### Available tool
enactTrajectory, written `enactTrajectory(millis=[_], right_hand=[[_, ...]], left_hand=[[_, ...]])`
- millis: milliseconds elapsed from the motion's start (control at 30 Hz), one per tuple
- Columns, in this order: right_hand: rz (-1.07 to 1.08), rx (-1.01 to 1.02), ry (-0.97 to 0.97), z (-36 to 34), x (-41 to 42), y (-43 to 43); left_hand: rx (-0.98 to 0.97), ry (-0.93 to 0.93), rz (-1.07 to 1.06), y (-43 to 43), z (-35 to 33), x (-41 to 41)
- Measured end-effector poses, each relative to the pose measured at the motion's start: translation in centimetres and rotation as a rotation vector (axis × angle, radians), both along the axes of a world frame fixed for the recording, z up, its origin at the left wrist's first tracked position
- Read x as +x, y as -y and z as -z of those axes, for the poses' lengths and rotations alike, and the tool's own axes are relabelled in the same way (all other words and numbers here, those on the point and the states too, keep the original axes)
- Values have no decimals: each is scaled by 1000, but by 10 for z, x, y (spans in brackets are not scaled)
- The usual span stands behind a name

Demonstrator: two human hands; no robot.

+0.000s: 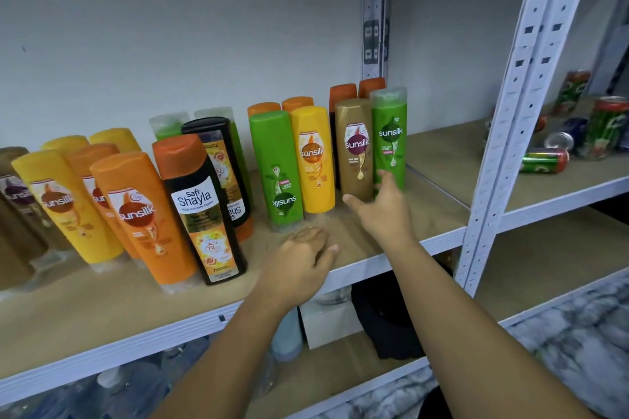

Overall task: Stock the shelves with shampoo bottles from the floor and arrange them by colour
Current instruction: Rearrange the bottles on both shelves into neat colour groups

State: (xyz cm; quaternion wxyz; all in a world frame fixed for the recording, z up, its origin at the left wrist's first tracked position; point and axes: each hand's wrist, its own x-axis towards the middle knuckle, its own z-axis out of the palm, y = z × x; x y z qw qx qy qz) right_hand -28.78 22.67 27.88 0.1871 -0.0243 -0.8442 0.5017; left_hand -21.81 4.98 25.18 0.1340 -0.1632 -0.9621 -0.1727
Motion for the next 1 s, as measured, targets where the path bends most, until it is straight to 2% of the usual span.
enactTrajectory(millis=[500,633,767,1000], right_hand=[[18,162,2,-4,6,4],[-61,141,13,-5,32,-3],[-241,69,55,-3,59,1],[-463,103,64,-9,104,39]], left_hand=[[-14,48,-37,-1,-3,13],[-32,73,-41,7,-10,31],[-15,92,-13,26,-16,54],[19,88,-58,73,-17,115]])
